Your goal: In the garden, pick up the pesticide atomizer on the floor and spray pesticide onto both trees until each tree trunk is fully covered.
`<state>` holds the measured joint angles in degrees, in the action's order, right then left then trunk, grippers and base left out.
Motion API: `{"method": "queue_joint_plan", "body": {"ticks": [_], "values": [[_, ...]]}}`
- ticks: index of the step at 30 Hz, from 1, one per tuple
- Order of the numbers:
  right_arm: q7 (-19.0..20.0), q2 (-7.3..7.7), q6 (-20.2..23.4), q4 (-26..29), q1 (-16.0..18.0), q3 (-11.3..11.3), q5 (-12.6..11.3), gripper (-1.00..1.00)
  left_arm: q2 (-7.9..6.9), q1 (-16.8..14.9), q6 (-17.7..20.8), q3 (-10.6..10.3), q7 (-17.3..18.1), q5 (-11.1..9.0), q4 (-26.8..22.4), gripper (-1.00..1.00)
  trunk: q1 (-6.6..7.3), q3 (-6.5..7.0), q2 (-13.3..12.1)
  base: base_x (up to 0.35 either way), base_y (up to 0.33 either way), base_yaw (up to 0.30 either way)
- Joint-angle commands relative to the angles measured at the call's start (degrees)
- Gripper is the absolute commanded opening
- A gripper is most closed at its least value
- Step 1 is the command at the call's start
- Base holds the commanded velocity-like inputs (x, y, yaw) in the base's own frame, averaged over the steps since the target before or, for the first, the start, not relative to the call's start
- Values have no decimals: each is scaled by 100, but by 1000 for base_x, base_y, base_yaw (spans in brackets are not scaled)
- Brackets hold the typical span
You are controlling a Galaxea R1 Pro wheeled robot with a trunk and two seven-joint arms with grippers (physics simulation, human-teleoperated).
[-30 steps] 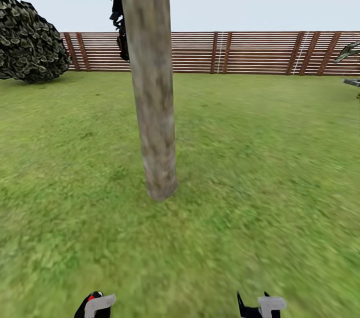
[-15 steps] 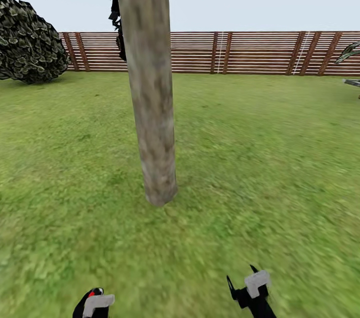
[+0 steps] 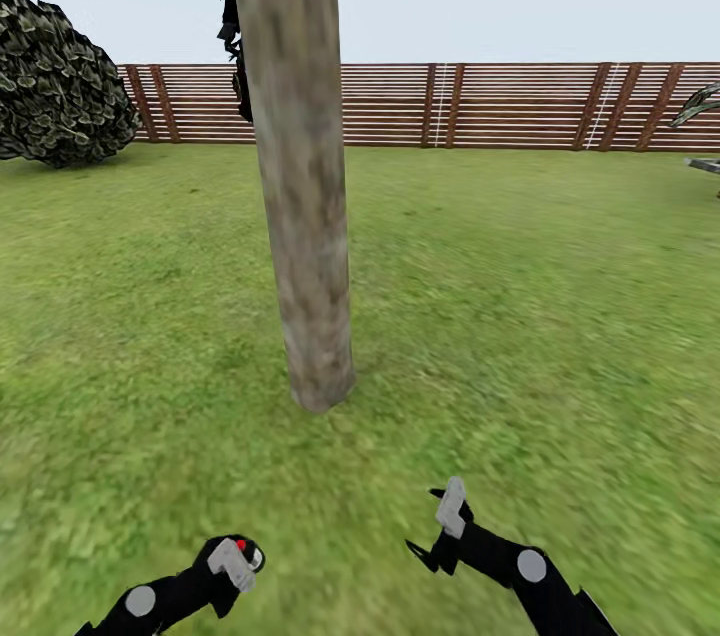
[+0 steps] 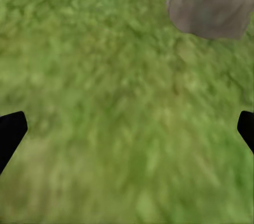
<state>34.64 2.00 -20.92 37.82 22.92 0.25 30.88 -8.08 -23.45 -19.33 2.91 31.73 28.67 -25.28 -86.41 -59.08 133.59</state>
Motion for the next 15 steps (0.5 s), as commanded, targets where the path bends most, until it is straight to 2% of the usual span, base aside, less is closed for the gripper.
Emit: {"method": "queue_joint_plan", "body": {"ticks": [1, 2, 7, 11, 12, 13, 14, 15], "values": [[94, 2, -22, 7, 22, 2, 45, 100, 5, -41, -8, 38, 190, 181, -5, -100, 1, -5, 2, 0, 0, 0], [176, 2, -15, 11, 38, 2, 43, 100, 8, -88, 13, 40, 341, 335, -7, -100, 1, -5, 2, 0, 0, 0], [269, 2, -9, 9, 53, 2, 44, 100, 16, -180, 29, 18, 567, 566, -11, -100, 1, -5, 2, 0, 0, 0], [318, -18, -8, 12, 54, 35, 48, 100, 67, -274, 178, -2, 879, 1133, -25, -100, 1, -5, 2, 0, 0, 0], [386, -28, -8, 13, 54, 99, 49, 100, 79, -290, 231, -2, 944, 1268, -30, -100, 1, -5, 2, 0, 0, 0], [550, -39, -8, 14, 54, 282, 49, 100, 101, -303, 299, -2, 1002, 1411, -38, -100, 1, -5, 2, 0, 0, 0], [610, -41, -8, 16, 54, 359, 49, 100, 109, -306, 315, -2, 1016, 1443, -40, -100, 1, -5, 2, 0, 0, 0], [753, -46, -8, 21, 54, 575, 47, -100, 124, -312, 341, -5, 1044, 1506, -44, -100, 1, -5, 2, 0, 0, 0]]}}
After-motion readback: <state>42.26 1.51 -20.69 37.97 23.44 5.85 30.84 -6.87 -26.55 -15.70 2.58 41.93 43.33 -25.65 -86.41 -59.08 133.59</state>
